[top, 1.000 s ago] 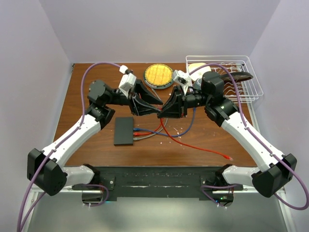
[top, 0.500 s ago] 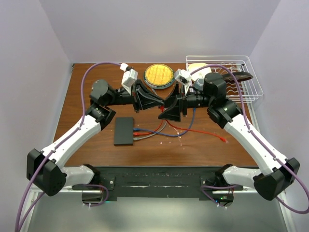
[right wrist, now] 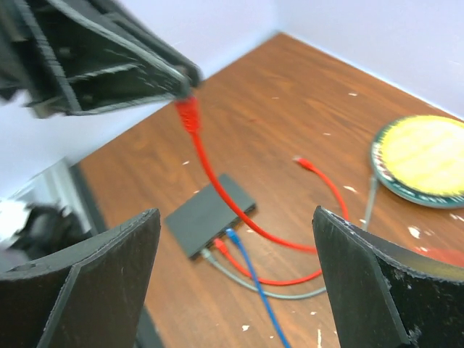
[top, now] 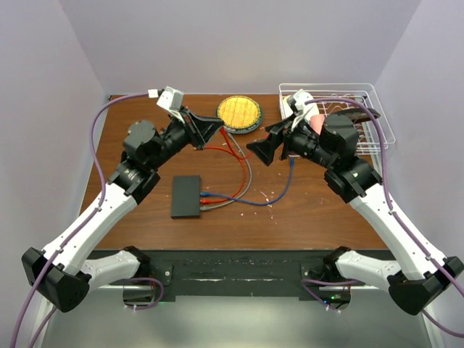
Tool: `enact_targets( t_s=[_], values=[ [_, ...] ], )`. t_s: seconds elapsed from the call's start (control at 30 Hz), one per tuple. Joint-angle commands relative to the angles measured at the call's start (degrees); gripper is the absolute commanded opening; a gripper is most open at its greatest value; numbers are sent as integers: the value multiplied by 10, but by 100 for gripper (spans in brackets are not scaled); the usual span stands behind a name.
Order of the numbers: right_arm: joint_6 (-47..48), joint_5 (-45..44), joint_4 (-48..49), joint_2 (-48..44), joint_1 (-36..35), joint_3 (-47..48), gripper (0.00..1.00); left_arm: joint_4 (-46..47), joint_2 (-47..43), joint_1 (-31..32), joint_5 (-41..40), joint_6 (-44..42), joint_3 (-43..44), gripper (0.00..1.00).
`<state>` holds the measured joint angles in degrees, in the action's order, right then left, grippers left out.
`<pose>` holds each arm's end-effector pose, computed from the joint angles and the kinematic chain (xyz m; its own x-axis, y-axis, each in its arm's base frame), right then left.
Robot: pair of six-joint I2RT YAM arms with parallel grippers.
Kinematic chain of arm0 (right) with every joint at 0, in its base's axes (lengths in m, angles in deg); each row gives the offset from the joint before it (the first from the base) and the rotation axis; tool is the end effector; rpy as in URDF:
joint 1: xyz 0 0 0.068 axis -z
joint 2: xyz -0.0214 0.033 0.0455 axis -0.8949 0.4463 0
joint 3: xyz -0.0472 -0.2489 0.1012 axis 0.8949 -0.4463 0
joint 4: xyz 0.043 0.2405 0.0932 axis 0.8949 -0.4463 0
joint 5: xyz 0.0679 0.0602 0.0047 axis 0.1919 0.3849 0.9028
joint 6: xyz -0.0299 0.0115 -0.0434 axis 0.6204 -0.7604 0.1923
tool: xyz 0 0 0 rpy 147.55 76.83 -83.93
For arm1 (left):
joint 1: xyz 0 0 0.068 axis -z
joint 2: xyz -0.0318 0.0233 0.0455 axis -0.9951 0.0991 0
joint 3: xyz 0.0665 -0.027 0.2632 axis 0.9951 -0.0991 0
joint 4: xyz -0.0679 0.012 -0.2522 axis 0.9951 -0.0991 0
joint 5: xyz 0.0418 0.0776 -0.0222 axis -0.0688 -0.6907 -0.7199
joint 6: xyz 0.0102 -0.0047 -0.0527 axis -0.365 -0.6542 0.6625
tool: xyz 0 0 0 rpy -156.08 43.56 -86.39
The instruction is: Insert the plug into the switch port
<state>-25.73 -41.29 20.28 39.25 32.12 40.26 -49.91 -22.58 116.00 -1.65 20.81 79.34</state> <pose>0.1933 0.1336 0.4356 -0.1981 0.0639 -0.9781 -0.7810 0.5926 0.1969 0.2103 -0.1412 0.4211 -0.2374 -0.3821 -0.8931 0.7045 0.5653 -0.4291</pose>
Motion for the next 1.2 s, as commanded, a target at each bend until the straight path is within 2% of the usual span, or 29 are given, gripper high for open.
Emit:
enact_targets(
  t_s=[0.0, 0.03, 0.13, 0.2, 0.3, 0.37, 0.4, 0.57, 1.07, 1.17],
  values=[
    [-28, -105, 30, 24, -19, 21, 89, -117, 6, 3, -179, 80, 65, 0],
    [-35, -113, 16, 35, -24, 32, 88, -181, 12, 4, -197, 94, 81, 0],
    [-32, -153, 16, 67, -63, 64, 87, -291, 46, 4, -256, 141, 141, 0],
    [-20, -182, 23, 82, -106, 83, 87, -311, 60, 5, -270, 156, 159, 0],
    [-17, -180, 34, 118, -130, 104, 84, -316, 59, 4, -277, 171, 151, 0],
    [-19, -174, 51, 138, -134, 107, 79, -316, 59, 3, -277, 175, 149, 0],
    [-20, -168, 60, 142, -134, 104, 73, -316, 59, 4, -276, 176, 148, 0],
    [-22, -145, 91, 171, -140, 109, 64, -314, 59, 4, -270, 178, 149, 0],
    [-34, -129, 122, 224, -144, 119, 59, -299, 61, 3, -248, 184, 140, 0],
    [-36, -122, 125, 232, -142, 120, 54, -297, 59, 4, -246, 185, 138, 0]
  ],
)
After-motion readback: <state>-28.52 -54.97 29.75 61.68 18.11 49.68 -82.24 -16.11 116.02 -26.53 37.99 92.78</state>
